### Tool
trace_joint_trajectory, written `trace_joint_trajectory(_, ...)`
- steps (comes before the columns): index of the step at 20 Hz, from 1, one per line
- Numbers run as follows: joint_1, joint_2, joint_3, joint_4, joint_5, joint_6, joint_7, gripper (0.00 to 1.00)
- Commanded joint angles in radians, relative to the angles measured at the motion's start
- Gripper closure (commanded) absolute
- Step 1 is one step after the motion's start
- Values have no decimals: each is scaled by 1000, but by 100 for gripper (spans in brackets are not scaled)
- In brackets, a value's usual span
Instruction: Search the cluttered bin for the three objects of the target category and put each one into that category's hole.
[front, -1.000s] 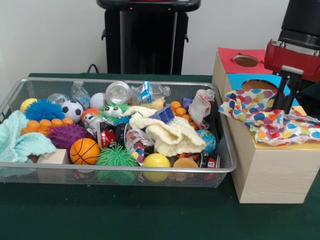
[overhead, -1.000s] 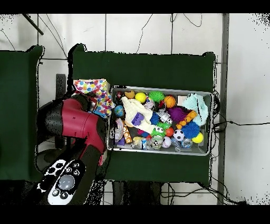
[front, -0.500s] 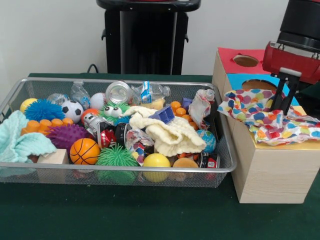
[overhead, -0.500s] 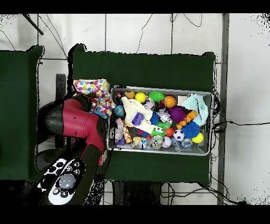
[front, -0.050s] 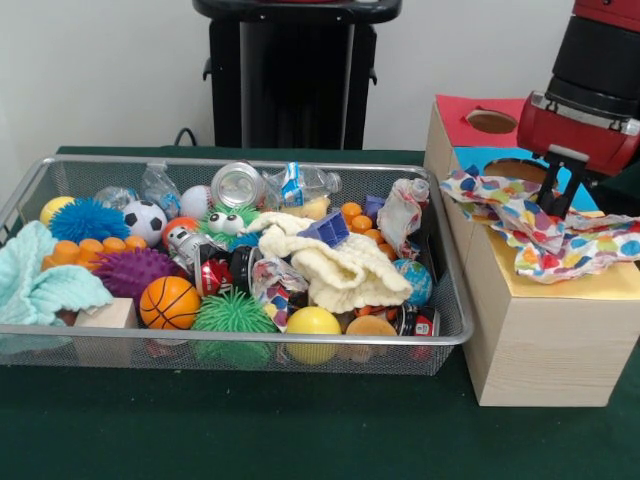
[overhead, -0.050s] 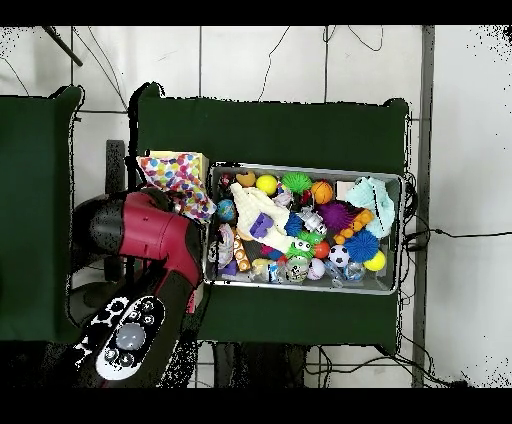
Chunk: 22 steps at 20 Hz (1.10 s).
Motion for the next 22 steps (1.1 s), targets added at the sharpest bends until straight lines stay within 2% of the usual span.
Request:
trace_joint_trajectory(1, -16, 106, 196, 139, 52, 187, 318, 100)
trace_joint_trajectory(4, 3, 109, 211, 161, 86, 175, 351, 100)
trace_joint_trajectory(7, 5, 106, 259, 195, 134, 127, 353, 100)
trace_joint_trajectory(10, 24, 107, 272, 206, 170, 58, 363, 100)
trace_joint_trajectory(16, 21, 99, 282, 207, 169, -20, 298, 100)
trace_joint_trajectory(22, 14, 97, 290, 211, 169, -83, 291, 100)
